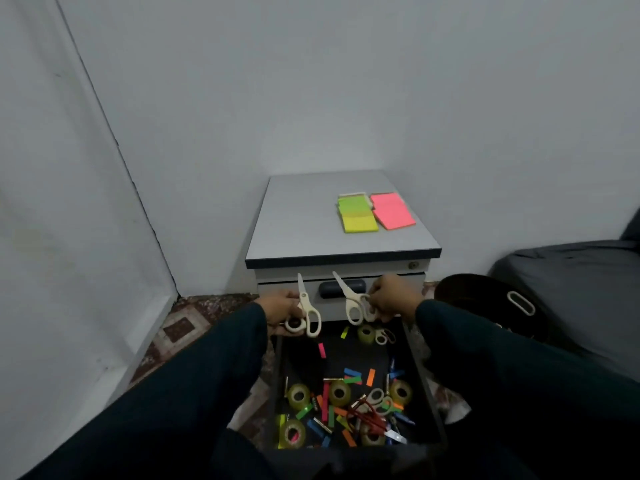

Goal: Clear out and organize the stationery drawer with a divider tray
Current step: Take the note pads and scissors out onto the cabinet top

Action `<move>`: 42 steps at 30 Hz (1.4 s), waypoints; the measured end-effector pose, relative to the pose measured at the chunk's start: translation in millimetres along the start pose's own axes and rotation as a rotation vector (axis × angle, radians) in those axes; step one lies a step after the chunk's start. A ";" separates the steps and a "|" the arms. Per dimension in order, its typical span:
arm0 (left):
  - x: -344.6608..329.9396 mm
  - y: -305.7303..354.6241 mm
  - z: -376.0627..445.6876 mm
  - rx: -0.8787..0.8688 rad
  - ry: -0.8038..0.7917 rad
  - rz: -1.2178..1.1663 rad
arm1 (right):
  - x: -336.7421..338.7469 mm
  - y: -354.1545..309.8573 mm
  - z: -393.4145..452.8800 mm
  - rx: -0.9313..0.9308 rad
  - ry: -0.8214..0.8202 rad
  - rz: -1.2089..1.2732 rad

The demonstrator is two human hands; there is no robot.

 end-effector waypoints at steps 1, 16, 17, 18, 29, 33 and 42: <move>3.9 5.9 0.4 -0.009 0.001 -0.015 | 4.5 -6.0 3.4 0.001 0.007 0.025; 49.0 89.1 31.6 0.012 0.056 -0.002 | 31.0 -58.3 85.1 0.025 0.048 0.139; 51.3 95.3 36.9 0.016 0.057 0.005 | 31.4 -60.0 93.3 0.021 0.054 0.139; 54.3 99.8 41.9 0.020 0.062 0.019 | 31.3 -61.4 99.7 0.015 0.060 0.143; 96.8 142.6 98.6 0.007 0.165 0.128 | 31.7 -78.1 179.2 0.010 0.114 0.232; 107.3 155.0 115.4 -0.011 0.196 0.133 | 28.9 -79.3 206.1 0.000 0.157 0.289; 119.5 175.8 143.6 -0.082 0.227 -0.105 | 26.4 -70.7 242.9 -0.074 0.232 0.522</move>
Point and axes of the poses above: each hand's wrist, its own z-axis towards the middle knuckle, its own x-axis out of the back of the hand, y = z × x, the point moved 7 cm from there along z, towards the middle knuckle, and after that the axes turned 10 degrees about x, right-handed, at the moved point
